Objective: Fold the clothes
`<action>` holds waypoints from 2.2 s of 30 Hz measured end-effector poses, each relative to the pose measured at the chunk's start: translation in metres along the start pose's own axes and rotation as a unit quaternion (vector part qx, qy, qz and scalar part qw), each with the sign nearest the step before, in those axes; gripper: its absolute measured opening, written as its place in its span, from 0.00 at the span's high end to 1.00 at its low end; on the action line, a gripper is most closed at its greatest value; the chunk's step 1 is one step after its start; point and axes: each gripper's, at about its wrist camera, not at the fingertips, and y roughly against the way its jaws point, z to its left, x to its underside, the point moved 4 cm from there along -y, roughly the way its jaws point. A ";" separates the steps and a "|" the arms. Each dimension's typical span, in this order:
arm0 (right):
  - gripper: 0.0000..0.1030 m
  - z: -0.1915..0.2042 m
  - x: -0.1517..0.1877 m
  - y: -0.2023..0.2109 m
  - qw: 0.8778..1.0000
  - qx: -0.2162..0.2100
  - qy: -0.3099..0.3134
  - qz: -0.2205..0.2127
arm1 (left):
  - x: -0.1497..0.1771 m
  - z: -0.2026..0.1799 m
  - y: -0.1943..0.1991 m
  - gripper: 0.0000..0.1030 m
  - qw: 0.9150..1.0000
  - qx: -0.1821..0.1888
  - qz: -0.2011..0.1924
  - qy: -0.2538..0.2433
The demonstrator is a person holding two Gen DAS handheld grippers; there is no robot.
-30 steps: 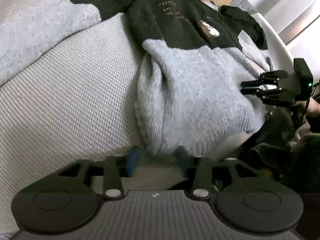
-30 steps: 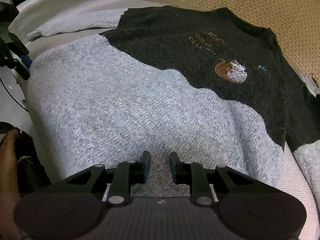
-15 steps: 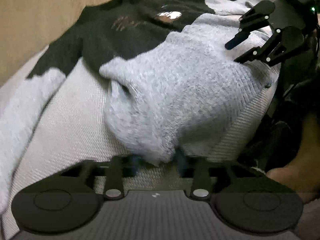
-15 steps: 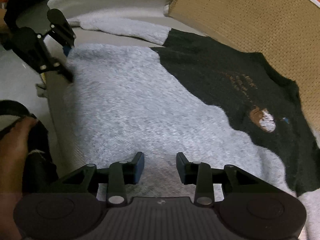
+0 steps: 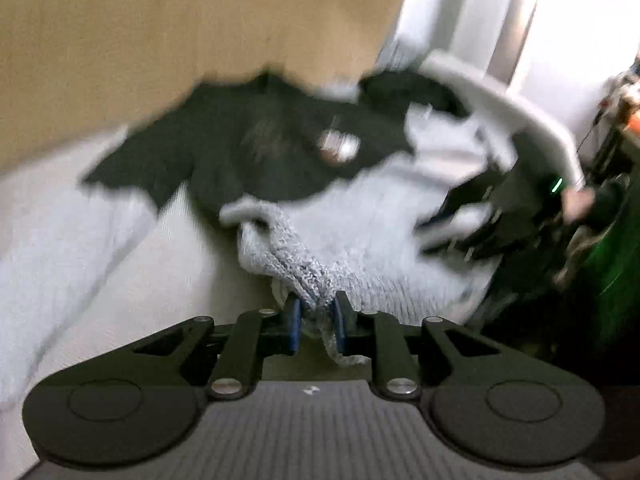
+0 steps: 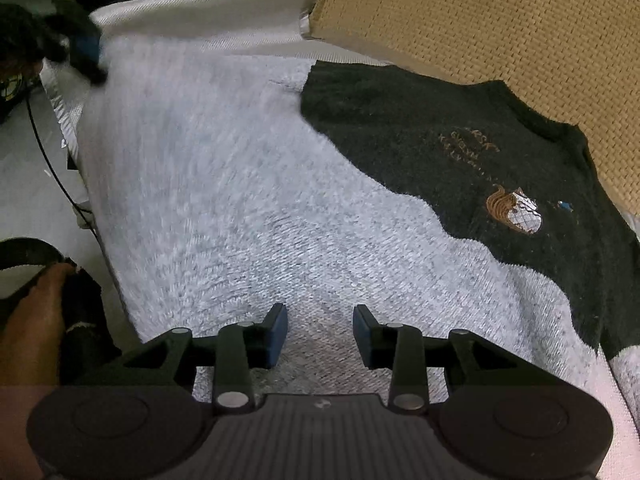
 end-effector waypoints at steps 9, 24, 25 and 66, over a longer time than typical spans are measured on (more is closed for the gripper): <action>0.61 -0.013 -0.003 -0.002 1.000 0.016 0.000 0.003 | 0.038 0.010 -0.036 0.59 0.995 0.004 0.092 0.024; 0.61 0.012 -0.010 -0.013 0.999 -0.026 -0.029 0.007 | 0.066 -0.025 -0.089 0.40 0.975 -0.072 0.119 -0.176; 0.61 0.018 -0.014 -0.015 1.000 -0.019 -0.018 0.007 | 0.066 -0.026 -0.091 0.39 0.974 -0.079 0.110 -0.180; 0.52 0.127 -0.046 -0.034 0.969 -0.128 0.209 -0.009 | 0.079 -0.008 -0.063 0.57 0.991 -0.056 0.044 -0.116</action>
